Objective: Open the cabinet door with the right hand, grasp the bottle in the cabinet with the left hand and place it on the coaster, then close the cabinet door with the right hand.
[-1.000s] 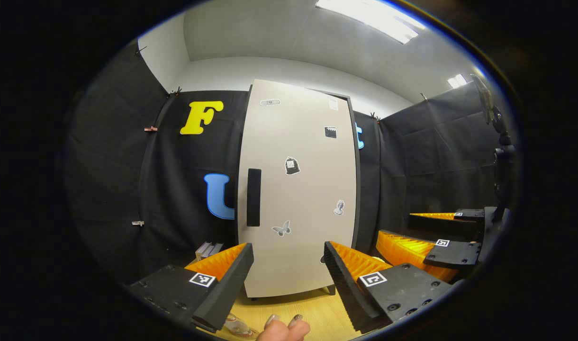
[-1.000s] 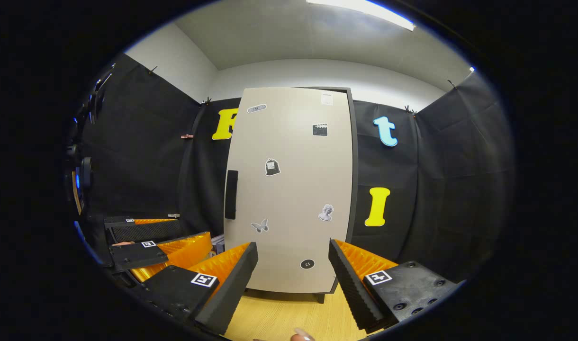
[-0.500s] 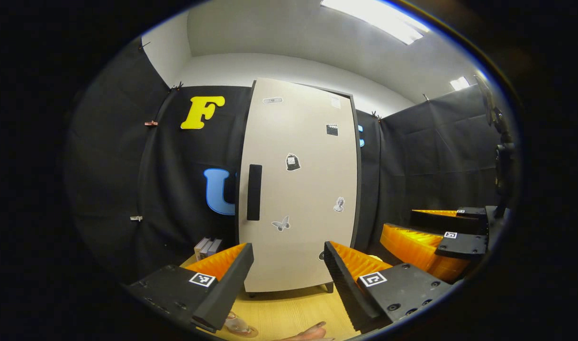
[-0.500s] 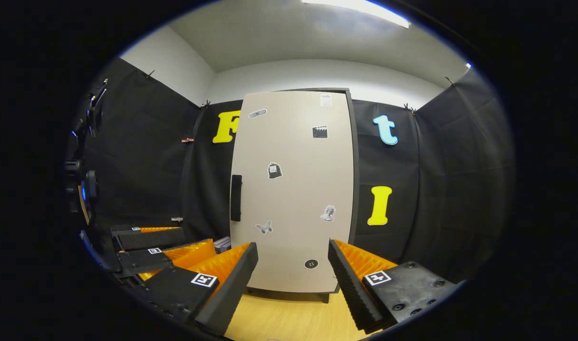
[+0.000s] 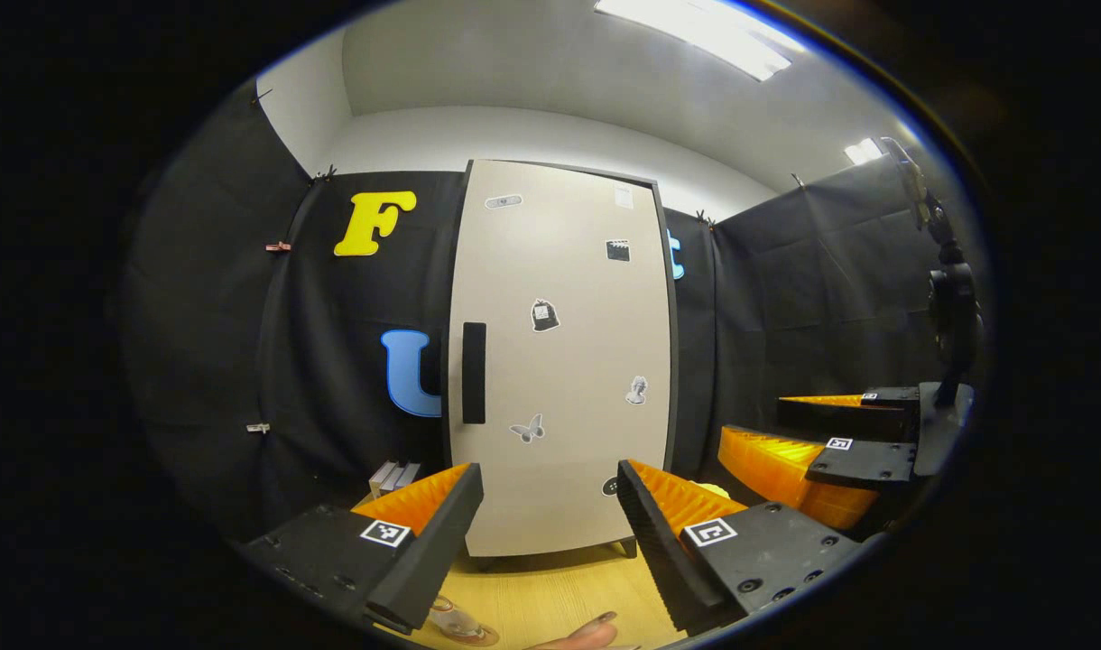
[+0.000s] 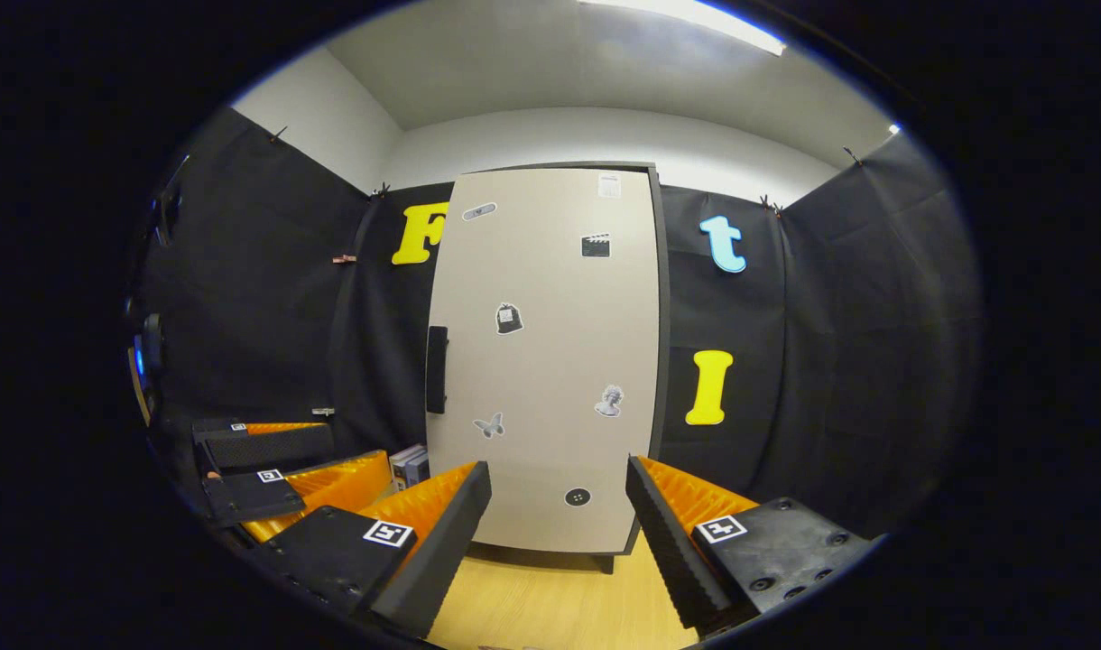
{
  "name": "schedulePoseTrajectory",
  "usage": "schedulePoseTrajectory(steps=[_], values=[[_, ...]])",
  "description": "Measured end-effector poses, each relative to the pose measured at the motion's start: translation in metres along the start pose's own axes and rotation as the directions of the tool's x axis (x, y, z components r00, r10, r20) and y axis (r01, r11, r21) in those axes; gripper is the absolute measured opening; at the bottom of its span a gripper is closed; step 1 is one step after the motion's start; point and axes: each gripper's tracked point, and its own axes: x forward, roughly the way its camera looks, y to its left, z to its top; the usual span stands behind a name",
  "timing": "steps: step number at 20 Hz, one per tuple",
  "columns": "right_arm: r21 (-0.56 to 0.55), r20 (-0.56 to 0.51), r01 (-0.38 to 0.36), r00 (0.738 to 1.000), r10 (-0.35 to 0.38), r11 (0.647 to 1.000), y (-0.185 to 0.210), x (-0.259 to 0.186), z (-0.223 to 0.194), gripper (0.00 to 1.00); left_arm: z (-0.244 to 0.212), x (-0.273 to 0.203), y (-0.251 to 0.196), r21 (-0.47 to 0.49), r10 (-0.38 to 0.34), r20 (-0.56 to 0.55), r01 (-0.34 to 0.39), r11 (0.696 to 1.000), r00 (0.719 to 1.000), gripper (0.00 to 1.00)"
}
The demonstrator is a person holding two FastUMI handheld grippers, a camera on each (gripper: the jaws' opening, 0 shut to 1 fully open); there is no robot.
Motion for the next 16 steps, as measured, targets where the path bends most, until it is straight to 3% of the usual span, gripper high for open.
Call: schedulePoseTrajectory(steps=[16], values=[[-0.010,0.013,-0.008,1.000,0.008,1.000,0.0009,-0.0025,0.0042,0.98,-0.0008,-0.0041,-0.0104,0.036,-0.028,-0.001,0.028,0.999,1.000,0.94]])
